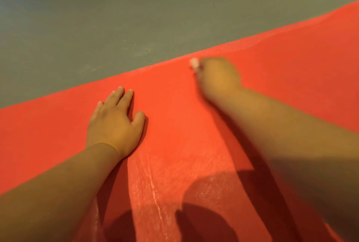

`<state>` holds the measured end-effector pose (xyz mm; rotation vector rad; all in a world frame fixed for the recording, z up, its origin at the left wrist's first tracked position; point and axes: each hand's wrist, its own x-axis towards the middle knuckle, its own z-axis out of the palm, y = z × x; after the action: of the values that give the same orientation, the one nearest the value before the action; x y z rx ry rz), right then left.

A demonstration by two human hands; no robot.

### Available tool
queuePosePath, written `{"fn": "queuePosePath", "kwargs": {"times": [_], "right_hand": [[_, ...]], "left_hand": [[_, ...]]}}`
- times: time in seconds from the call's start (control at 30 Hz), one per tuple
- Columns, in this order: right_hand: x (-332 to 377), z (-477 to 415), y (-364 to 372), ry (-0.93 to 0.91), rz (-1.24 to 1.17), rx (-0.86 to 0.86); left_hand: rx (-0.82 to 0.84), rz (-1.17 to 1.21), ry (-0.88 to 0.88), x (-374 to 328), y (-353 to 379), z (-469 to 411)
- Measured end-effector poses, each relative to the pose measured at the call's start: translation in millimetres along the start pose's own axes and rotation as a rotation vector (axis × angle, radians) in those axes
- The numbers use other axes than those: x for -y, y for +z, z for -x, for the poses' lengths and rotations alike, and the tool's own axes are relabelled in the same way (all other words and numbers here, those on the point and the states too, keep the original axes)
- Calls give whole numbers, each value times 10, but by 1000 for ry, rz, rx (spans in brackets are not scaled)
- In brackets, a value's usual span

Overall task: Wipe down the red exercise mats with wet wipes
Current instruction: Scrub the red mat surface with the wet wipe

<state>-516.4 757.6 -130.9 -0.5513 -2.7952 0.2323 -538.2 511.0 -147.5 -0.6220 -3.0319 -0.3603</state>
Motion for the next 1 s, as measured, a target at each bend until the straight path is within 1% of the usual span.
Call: {"fn": "queuePosePath", "kwargs": {"times": [0.07, 0.1, 0.13, 0.17, 0.2, 0.23, 0.3, 0.33, 0.37, 0.4, 0.47, 0.5, 0.53, 0.6, 0.63, 0.67, 0.7, 0.73, 0.8, 0.83, 0.87, 0.9, 0.93, 1.0], "right_hand": [[481, 268, 95, -335, -119, 49], [611, 353, 100, -481, -136, 92], [600, 335, 67, -561, -132, 105], [493, 241, 37, -564, -119, 89], [334, 110, 33, -507, -72, 61], [127, -38, 43, -400, 0, 11], [-351, -296, -3, -81, 150, -86], [-530, -387, -21, 59, 166, -103], [-611, -441, -31, 146, 154, -106], [-583, -468, -12, 177, 133, -94], [-234, -470, 101, 120, 77, -55], [39, -424, 177, 45, 32, -35], [332, -348, 249, -72, -36, -15], [815, -147, 323, -366, -170, 74], [908, -97, 324, -473, -193, 97], [877, -131, 309, -495, -194, 84], [750, -230, 297, -428, -179, 54], [559, -364, 279, -301, -139, 31], [59, -637, 183, 30, 1, -12], [-145, -728, 138, 165, 59, -21], [-226, -777, 115, 232, 86, -19], [-173, -785, 121, 224, 105, -3], [-8, -765, 171, 162, 89, 16], [493, -636, 323, -44, -16, 63]], "left_hand": [[-3, -3, -2, 23, 3, -55], [-2, -4, 0, 31, 5, -71], [1, -5, 4, 30, 6, -84], [5, -7, 6, 30, 9, -99], [6, -8, 5, 35, 9, -116], [6, -9, 4, 39, 7, -133], [1, -9, 5, 37, 6, -160], [-2, -10, 1, 40, 1, -178], [-1, -10, -1, 41, 1, -201], [6, -12, -1, 42, 3, -222], [12, -11, -2, 50, 10, -267], [11, -7, 2, 53, 13, -288], [10, -2, 5, 54, 17, -301], [4, 12, 12, 59, 5, -313], [2, 24, 17, 57, -4, -319], [1, 33, 20, 54, -12, -326], [1, 38, 20, 56, -15, -330], [2, 42, 16, 63, -14, -334], [1, 49, 15, 70, 8, -344], [-4, 52, 15, 71, 18, -356], [-8, 57, 7, 74, 20, -367], [-10, 67, -12, 70, 15, -374], [-14, 84, -40, 58, 1, -379], [-23, 113, -94, 36, -26, -375]]}}
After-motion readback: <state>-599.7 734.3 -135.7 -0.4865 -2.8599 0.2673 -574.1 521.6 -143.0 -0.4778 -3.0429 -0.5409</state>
